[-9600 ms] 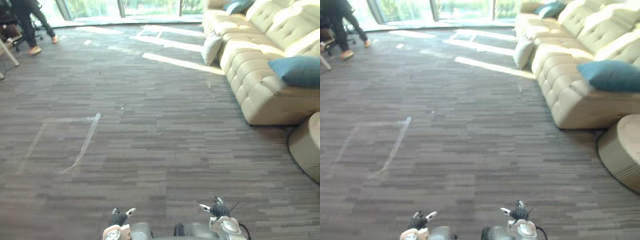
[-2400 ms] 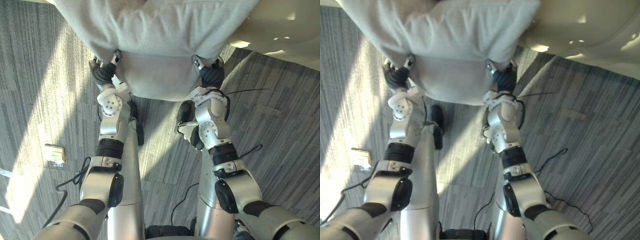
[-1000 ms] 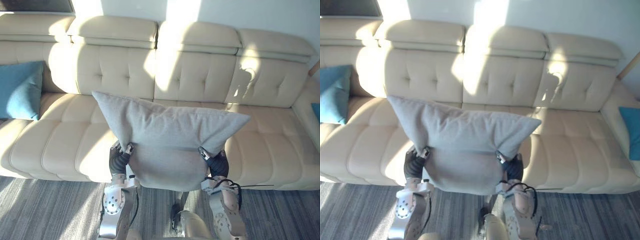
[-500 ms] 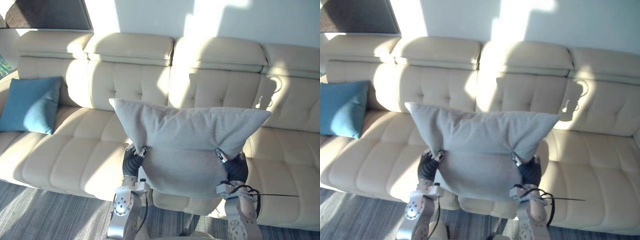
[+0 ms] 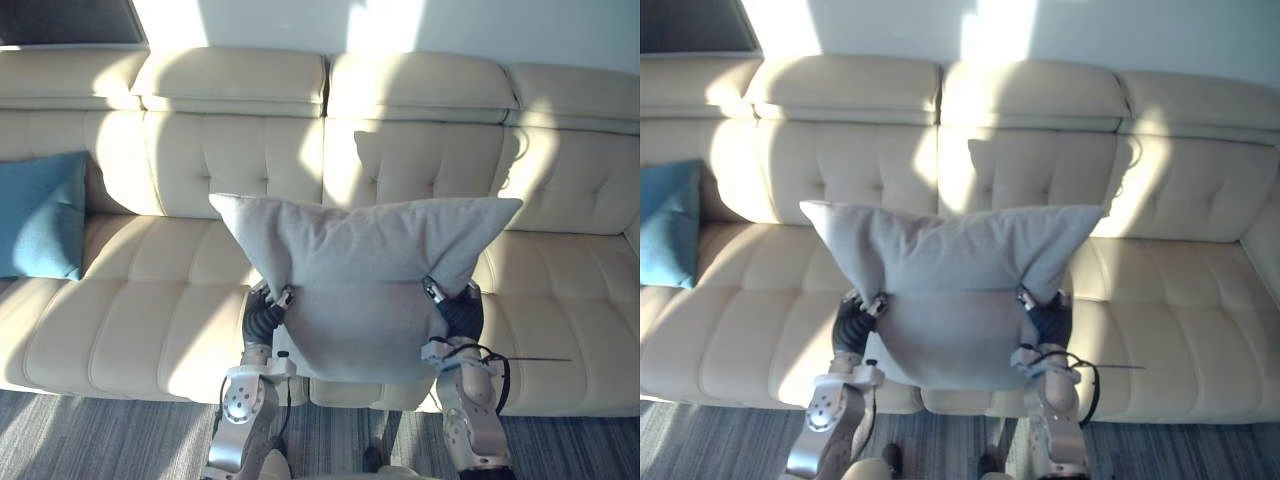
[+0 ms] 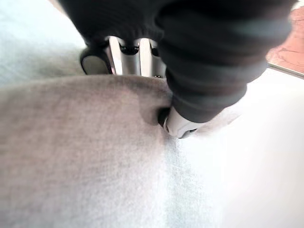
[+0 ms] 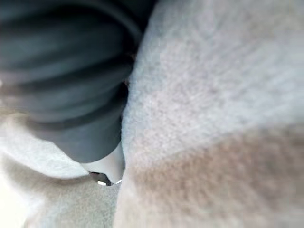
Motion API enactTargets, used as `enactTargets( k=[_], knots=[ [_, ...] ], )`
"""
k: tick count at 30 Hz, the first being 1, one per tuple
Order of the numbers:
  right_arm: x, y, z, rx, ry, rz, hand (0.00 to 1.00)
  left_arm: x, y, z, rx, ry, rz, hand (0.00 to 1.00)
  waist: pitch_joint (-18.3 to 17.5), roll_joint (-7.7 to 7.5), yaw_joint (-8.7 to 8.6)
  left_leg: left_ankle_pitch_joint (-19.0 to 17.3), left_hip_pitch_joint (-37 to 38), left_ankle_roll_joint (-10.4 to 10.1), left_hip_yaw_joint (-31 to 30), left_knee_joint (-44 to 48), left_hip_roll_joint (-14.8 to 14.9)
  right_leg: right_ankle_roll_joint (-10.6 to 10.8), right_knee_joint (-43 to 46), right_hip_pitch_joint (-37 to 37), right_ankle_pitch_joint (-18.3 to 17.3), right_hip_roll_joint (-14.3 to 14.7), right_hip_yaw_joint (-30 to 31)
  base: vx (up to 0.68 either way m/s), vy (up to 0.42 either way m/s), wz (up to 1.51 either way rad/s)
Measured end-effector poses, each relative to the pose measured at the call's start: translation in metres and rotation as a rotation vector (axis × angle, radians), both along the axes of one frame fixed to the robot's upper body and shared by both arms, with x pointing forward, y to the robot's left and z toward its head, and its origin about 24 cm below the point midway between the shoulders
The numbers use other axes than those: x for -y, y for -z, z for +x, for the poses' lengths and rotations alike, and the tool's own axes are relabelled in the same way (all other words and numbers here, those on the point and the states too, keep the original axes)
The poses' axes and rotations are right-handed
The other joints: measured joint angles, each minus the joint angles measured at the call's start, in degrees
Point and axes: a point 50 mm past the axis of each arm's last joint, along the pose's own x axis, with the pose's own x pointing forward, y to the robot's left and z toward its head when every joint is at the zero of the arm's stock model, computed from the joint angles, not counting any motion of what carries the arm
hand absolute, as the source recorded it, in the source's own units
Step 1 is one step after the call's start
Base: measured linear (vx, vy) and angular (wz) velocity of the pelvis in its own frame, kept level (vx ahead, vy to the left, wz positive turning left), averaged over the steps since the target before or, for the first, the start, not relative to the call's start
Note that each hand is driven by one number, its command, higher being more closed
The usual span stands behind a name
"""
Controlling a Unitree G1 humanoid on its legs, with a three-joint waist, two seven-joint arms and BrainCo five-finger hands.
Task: Pick up cushions and gather them together orderly.
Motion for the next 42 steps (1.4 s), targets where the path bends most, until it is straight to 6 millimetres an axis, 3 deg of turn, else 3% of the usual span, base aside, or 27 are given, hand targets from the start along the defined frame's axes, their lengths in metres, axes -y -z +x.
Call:
enactTargets(
  k=[8,11,14,16,21,23,24,25,30,35,38,42],
  knots=[
    [-0.014,-0.121,0.075,0.298,0.078,-0.076,1.0,-0.005,-0.121,0.075,0.375,-0.169,0.067,1.0,5.84,0.25,1.98,5.25,-9.33,0.73,-0.9,-1.8,-0.12,0.1,3.47,-11.44,2.04,0.1,0.0,-0.14,-0.009,0.03],
    [-0.015,-0.178,0.096,0.383,0.128,-0.079,1.0,-0.008,-0.173,0.097,0.477,-0.235,0.082,1.0,10.76,0.7,2.0,8.51,-11.08,0.83,-1.43,-4.89,-0.46,0.1,3.36,-14.41,3.51,0.09,-0.34,-0.14,-0.022,0.07],
    [-0.018,-0.232,0.103,0.466,0.156,-0.084,1.0,-0.012,-0.219,0.109,0.546,-0.299,0.088,1.0,15.02,1.47,1.93,11.92,-13.51,0.94,-1.96,-8.15,-0.77,0.14,2.82,-18.04,5.21,0.1,-0.66,-0.11,-0.015,0.05],
    [-0.021,-0.256,0.106,0.487,0.165,-0.089,1.0,-0.016,-0.238,0.117,0.547,-0.336,0.111,1.0,17.28,1.81,1.78,13.82,-14.91,0.89,-2.3,-10.27,-1.01,0.21,2.29,-20.16,6.19,0.08,-0.75,-0.06,-0.003,-0.01],
    [-0.023,-0.303,0.105,0.517,0.171,-0.065,1.0,-0.02,-0.286,0.127,0.56,-0.377,0.168,1.0,18.74,2.34,0.42,16.43,-22.8,0.79,-3.91,-12.1,-1.18,0.23,1.46,-28.14,8.12,-0.08,-1.54,-0.04,0.003,0.05],
    [-0.021,-0.307,0.103,0.527,0.181,-0.054,1.0,-0.017,-0.293,0.126,0.568,-0.371,0.166,1.0,19.51,2.31,0.32,16.57,-24.94,0.76,-3.87,-12.08,-1.03,0.26,1.57,-30.33,8.2,-0.22,-1.69,0.0,0.0,0.0],
    [-0.02,-0.307,0.103,0.524,0.186,-0.052,1.0,-0.017,-0.294,0.126,0.567,-0.365,0.166,0.0,19.6,2.31,0.31,16.59,-26.09,0.73,-3.77,-12.06,-0.97,0.26,1.79,-31.56,8.2,-0.27,-1.88,0.0,0.0,0.0],
    [-0.019,-0.307,0.103,0.523,0.192,-0.049,0.0,-0.016,-0.295,0.126,0.565,-0.36,0.153,0.0,19.6,2.31,0.33,16.59,-27.07,0.73,-3.73,-11.99,-0.9,0.27,2.02,-32.58,8.19,-0.35,-2.05,0.0,0.0,0.0],
    [-0.002,-0.313,0.099,0.535,0.226,0.018,0.0,-0.006,-0.304,0.123,0.574,-0.301,0.047,0.0,19.71,2.19,0.37,16.54,-30.24,0.68,-3.52,-10.66,-0.24,0.28,3.75,-35.63,8.18,-0.28,-2.91,0.05,0.0,0.01],
    [0.008,-0.305,0.103,0.497,0.162,0.145,0.0,-0.002,-0.297,0.13,0.527,-0.201,-0.028,0.0,19.71,2.18,0.48,16.29,-30.41,0.37,-3.38,-8.99,0.18,0.16,8.67,-37.46,6.53,-0.22,-2.81,0.02,0.002,0.01],
    [0.018,-0.289,0.108,0.452,0.148,0.177,0.0,0.004,-0.288,0.135,0.48,-0.138,-0.071,0.0,19.71,2.18,0.4,16.04,-30.14,0.04,-3.34,-9.01,0.24,-0.1,9.46,-37.41,5.56,-0.18,-2.83,0.0,0.008,0.05],
    [0.041,-0.26,0.115,0.376,0.167,0.247,0.0,0.006,-0.254,0.147,0.361,-0.108,-0.094,0.0,19.71,2.18,0.31,15.99,-28.9,-0.05,-3.13,-9.64,0.1,-0.24,11.18,-37.17,4.02,-0.42,-2.81,-0.03,0.0,0.03]
  ],
)
